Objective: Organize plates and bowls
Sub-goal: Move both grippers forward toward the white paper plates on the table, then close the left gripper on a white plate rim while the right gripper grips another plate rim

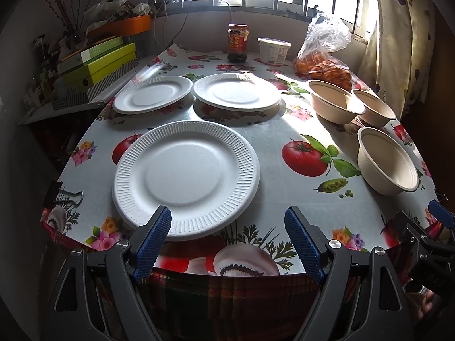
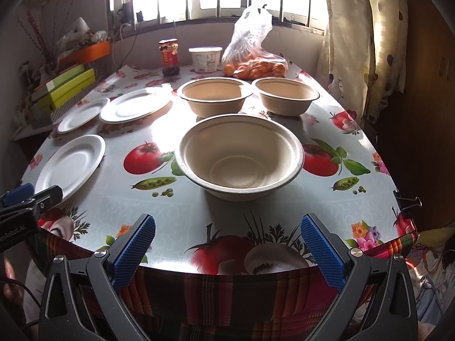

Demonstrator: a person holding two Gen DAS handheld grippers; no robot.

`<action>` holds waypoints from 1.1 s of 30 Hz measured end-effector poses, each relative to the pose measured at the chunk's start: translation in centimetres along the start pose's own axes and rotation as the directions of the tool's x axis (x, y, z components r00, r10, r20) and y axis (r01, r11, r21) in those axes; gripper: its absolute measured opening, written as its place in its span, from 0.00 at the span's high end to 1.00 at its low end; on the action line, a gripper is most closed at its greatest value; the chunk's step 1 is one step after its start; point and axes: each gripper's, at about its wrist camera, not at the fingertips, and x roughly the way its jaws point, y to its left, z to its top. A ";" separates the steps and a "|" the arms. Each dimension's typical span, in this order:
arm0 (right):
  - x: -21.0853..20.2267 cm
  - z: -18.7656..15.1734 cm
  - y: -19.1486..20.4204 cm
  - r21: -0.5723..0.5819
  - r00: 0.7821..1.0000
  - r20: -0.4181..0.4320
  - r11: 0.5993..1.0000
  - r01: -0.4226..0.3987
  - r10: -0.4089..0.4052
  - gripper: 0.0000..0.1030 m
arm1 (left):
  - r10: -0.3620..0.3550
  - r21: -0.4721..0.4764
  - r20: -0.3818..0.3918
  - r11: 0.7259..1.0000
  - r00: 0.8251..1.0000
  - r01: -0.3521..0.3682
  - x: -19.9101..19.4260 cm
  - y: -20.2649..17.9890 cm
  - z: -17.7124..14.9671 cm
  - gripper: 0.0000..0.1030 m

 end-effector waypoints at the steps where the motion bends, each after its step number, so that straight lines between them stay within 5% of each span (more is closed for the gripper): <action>1: 0.1 0.3 -0.1 0.000 1.000 0.002 1.000 0.001 -0.001 0.00 | 0.002 0.004 0.009 1.000 1.000 -0.002 -0.1 0.0 0.1 0.20; 12: -1.0 3.2 2.1 -0.077 0.994 0.077 0.995 -0.067 0.073 0.00 | -0.085 -0.034 0.066 0.996 0.994 0.088 -1.5 3.0 2.3 0.20; 21: -0.2 7.2 6.2 -0.139 0.982 0.078 0.977 -0.161 0.173 0.00 | 0.028 -0.046 0.096 0.999 0.995 -0.023 -1.8 6.9 5.5 0.20; 33: 2.2 13.2 8.9 -0.208 0.971 0.054 0.954 -0.217 0.233 0.00 | 0.020 -0.042 0.108 0.999 0.994 -0.015 -0.6 9.7 10.0 0.20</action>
